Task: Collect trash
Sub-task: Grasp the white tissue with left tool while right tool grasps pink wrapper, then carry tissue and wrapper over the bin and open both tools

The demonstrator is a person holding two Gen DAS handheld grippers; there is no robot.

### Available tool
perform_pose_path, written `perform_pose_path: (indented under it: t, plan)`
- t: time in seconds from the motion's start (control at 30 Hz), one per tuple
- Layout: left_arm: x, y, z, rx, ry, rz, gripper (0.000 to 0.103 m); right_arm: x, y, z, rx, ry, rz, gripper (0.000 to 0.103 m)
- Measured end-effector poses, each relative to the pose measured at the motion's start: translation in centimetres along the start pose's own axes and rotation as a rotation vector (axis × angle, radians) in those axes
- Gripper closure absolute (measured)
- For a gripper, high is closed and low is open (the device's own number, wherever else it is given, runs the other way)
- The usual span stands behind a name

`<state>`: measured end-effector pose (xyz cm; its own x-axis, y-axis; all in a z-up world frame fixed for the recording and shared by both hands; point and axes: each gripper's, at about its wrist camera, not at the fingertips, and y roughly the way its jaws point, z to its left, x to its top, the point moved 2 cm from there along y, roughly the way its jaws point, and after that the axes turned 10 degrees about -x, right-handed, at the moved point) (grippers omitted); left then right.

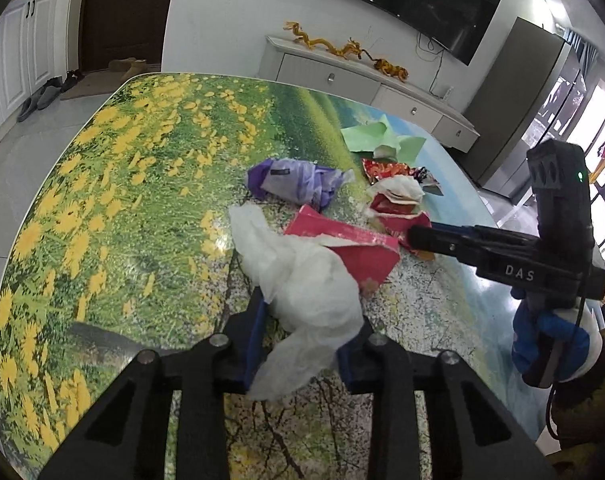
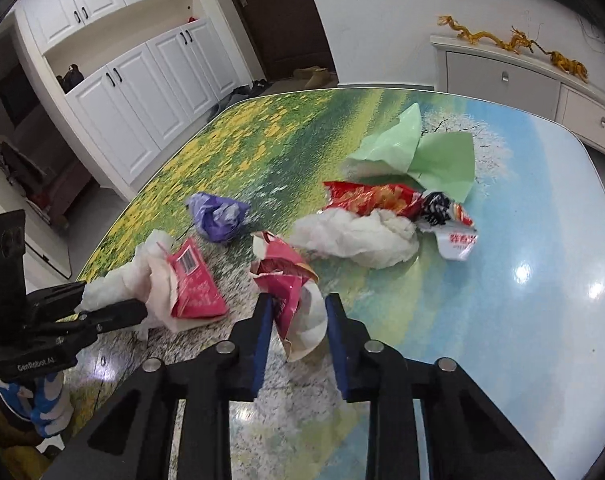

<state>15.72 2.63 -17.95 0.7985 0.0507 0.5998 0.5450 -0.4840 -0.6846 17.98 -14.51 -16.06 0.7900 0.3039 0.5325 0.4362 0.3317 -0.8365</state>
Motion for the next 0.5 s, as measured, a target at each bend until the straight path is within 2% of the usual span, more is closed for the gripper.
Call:
perform_pose_path:
  t: [0.23,0.5]
  plan:
    - [-1.8,-3.2,-1.0,0.024,0.0,-0.026,0.076,-2.2,-3.0,0.7,0.019,-0.002,-0.024,0.093]
    - [-3.2,-6.6,-3.1,0.043,0.018,-0.063,0.076,-4.5,-7.3,0.0,0.013,0.056,-0.08,0.095]
